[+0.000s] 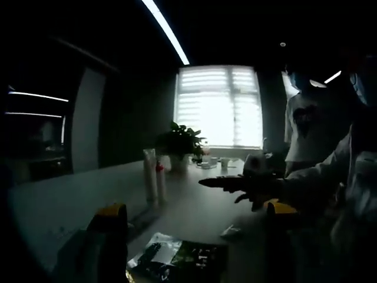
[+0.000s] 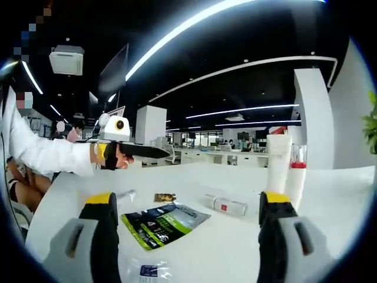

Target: Arrange the skincare products in the storage area until every visible bottle or jar stands upright without overlapping.

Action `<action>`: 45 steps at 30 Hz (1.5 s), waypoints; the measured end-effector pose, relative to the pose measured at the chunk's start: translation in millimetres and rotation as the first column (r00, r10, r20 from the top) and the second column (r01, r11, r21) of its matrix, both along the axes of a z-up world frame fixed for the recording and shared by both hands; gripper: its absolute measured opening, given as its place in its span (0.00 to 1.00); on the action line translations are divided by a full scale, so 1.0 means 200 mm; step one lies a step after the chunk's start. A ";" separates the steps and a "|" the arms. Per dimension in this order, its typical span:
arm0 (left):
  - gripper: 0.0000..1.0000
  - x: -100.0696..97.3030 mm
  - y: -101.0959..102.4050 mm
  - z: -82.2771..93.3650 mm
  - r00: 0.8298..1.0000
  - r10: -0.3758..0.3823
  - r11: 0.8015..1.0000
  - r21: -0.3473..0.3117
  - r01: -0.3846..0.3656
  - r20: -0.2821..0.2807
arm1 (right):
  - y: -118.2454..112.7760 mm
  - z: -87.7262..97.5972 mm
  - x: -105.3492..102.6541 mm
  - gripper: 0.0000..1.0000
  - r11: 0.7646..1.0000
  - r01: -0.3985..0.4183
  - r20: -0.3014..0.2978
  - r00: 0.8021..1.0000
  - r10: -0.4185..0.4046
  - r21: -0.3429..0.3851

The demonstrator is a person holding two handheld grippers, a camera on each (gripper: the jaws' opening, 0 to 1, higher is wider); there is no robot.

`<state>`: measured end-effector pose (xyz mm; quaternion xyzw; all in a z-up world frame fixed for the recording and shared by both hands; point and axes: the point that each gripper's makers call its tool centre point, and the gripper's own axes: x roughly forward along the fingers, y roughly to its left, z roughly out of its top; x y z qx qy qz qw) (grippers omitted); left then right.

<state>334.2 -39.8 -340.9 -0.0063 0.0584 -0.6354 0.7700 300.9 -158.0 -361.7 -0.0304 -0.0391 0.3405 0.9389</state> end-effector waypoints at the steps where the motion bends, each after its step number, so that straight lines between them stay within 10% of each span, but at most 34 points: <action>1: 1.00 -0.01 0.01 0.00 1.000 0.001 1.000 0.000 -0.001 0.000 | 0.00 0.00 0.00 1.00 1.000 -0.003 0.001 1.000 0.003 0.000; 45: 1.00 -0.13 0.28 -0.04 0.997 0.069 0.998 0.009 -0.070 0.024 | 0.18 -0.02 0.09 1.00 0.993 -0.068 -0.017 0.998 0.066 -0.093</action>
